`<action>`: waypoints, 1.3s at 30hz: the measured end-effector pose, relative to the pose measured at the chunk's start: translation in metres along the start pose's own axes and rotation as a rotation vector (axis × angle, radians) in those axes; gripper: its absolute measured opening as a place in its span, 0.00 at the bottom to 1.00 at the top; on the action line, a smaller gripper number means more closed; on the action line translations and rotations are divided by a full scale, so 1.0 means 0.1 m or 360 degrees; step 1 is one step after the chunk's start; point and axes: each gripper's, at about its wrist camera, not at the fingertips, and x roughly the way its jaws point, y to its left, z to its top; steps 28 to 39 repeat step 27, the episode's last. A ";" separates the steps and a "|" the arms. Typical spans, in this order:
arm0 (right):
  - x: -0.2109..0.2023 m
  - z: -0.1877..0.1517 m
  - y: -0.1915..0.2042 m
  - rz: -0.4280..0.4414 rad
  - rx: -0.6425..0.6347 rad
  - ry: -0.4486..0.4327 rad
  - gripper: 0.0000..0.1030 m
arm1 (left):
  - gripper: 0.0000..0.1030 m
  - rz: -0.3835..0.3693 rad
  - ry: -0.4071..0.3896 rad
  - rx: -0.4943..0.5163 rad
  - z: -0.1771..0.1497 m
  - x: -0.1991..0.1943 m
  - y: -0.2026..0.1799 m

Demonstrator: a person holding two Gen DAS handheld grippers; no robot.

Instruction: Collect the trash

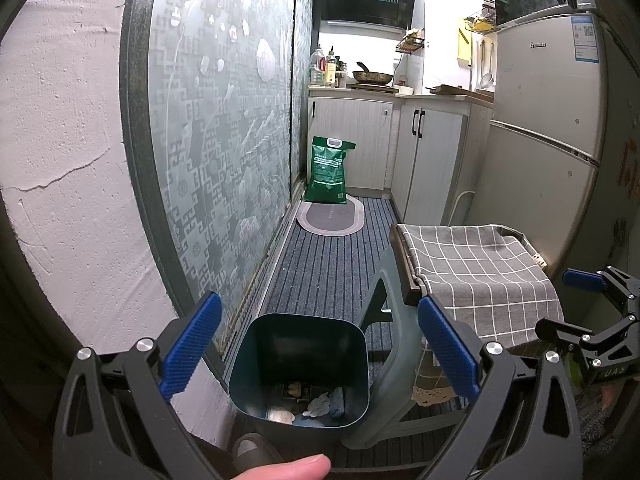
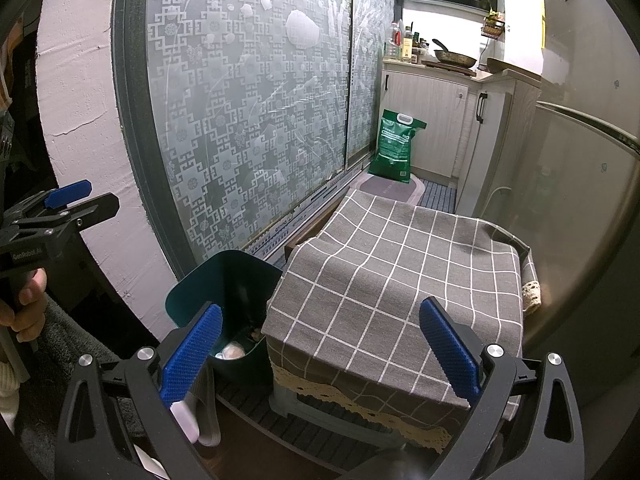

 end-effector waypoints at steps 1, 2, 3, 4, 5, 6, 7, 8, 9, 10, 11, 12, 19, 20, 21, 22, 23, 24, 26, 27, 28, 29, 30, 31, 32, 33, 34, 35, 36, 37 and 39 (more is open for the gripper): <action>0.01 0.01 0.00 0.0000 0.0000 0.0000 0.97 | 0.97 0.0000 0.0000 0.0000 0.00 0.00 0.00; 0.00 0.01 0.00 -0.0001 0.0000 0.0000 0.97 | 0.97 0.0000 -0.0001 -0.0001 0.00 0.00 0.00; 0.00 0.01 0.00 0.0000 0.0000 0.0000 0.97 | 0.97 -0.0001 -0.0001 -0.0001 0.00 0.00 0.00; 0.01 0.01 0.00 -0.0001 0.0001 0.0000 0.97 | 0.97 -0.0001 0.0000 -0.0001 0.00 0.00 0.00; 0.00 0.01 0.00 -0.0001 0.0000 0.0000 0.97 | 0.97 0.0000 0.0000 0.0001 0.00 0.00 0.00; 0.00 0.00 0.00 -0.0001 0.0000 0.0001 0.97 | 0.97 -0.0001 0.0000 0.0002 0.00 0.00 0.00; 0.00 0.00 0.00 0.0000 0.0000 0.0001 0.97 | 0.97 -0.0001 0.0000 0.0001 0.00 0.00 0.00; -0.01 -0.01 0.01 0.0001 -0.0001 0.0002 0.97 | 0.97 -0.0001 0.0001 0.0001 0.00 0.00 0.00; 0.00 0.00 0.00 0.0000 -0.0001 0.0000 0.97 | 0.97 0.0000 -0.0001 0.0000 0.00 0.00 0.00; 0.00 0.00 0.00 0.0000 -0.0001 0.0000 0.97 | 0.97 0.0000 -0.0001 0.0000 0.00 0.00 0.00; 0.00 -0.01 0.01 -0.0001 -0.0001 0.0000 0.97 | 0.97 0.0000 0.0000 0.0000 0.00 0.00 0.00; 0.00 0.00 0.00 -0.0001 0.0000 0.0001 0.97 | 0.97 0.0000 0.0000 0.0001 0.00 0.00 0.00; 0.00 0.00 0.01 -0.0001 -0.0001 0.0001 0.97 | 0.97 -0.0104 -0.0011 -0.0056 0.01 -0.03 0.05; 0.00 0.00 0.01 -0.0002 0.0000 0.0001 0.97 | 0.97 -0.0090 -0.0010 -0.0071 0.01 -0.03 0.06; 0.00 0.00 0.01 -0.0002 -0.0001 0.0001 0.97 | 0.97 -0.0046 -0.0008 -0.0071 0.01 -0.02 0.06; 0.00 -0.01 0.01 -0.0002 0.0000 0.0001 0.97 | 0.97 -0.0007 0.0004 -0.0059 0.01 0.00 0.04; 0.00 0.00 0.01 -0.0001 -0.0001 0.0002 0.97 | 0.97 -0.0003 0.0018 -0.0038 0.00 0.02 0.03; 0.00 -0.01 0.01 0.0000 -0.0003 0.0002 0.97 | 0.97 -0.0012 0.0018 -0.0030 0.00 0.02 0.01; 0.00 0.00 0.01 -0.0001 -0.0001 0.0001 0.97 | 0.97 -0.0005 0.0002 -0.0003 0.00 0.00 -0.02; 0.00 -0.01 0.01 -0.0001 0.0000 0.0001 0.97 | 0.97 -0.0001 -0.0004 0.0004 -0.01 -0.01 -0.02; 0.00 -0.01 0.01 -0.0001 0.0000 0.0001 0.97 | 0.97 -0.0001 -0.0004 0.0004 -0.01 -0.01 -0.02; 0.00 -0.01 0.01 -0.0001 0.0000 0.0001 0.97 | 0.97 -0.0001 -0.0004 0.0004 -0.01 -0.01 -0.02; 0.00 -0.01 0.01 -0.0001 0.0000 0.0001 0.97 | 0.97 -0.0001 -0.0004 0.0004 -0.01 -0.01 -0.02; 0.00 -0.01 0.01 -0.0001 0.0000 0.0001 0.97 | 0.97 -0.0001 -0.0004 0.0004 -0.01 -0.01 -0.02; 0.00 -0.01 0.01 -0.0001 0.0000 0.0001 0.97 | 0.97 -0.0001 -0.0004 0.0004 -0.01 -0.01 -0.02; 0.00 -0.01 0.01 -0.0001 0.0000 0.0001 0.97 | 0.97 -0.0001 -0.0004 0.0004 -0.01 -0.01 -0.02; 0.00 -0.01 0.01 -0.0001 0.0000 0.0001 0.97 | 0.97 -0.0001 -0.0004 0.0004 -0.01 -0.01 -0.02; 0.00 -0.01 0.01 -0.0001 0.0000 0.0001 0.97 | 0.97 -0.0001 -0.0004 0.0004 -0.01 -0.01 -0.02; 0.00 -0.01 0.01 -0.0001 0.0000 0.0001 0.97 | 0.97 -0.0001 -0.0004 0.0004 -0.01 -0.01 -0.02; 0.00 -0.01 0.01 -0.0001 0.0000 0.0001 0.97 | 0.97 -0.0001 -0.0004 0.0004 -0.01 -0.01 -0.02; 0.00 -0.01 0.01 -0.0001 0.0000 0.0001 0.97 | 0.97 -0.0001 -0.0004 0.0004 -0.01 -0.01 -0.02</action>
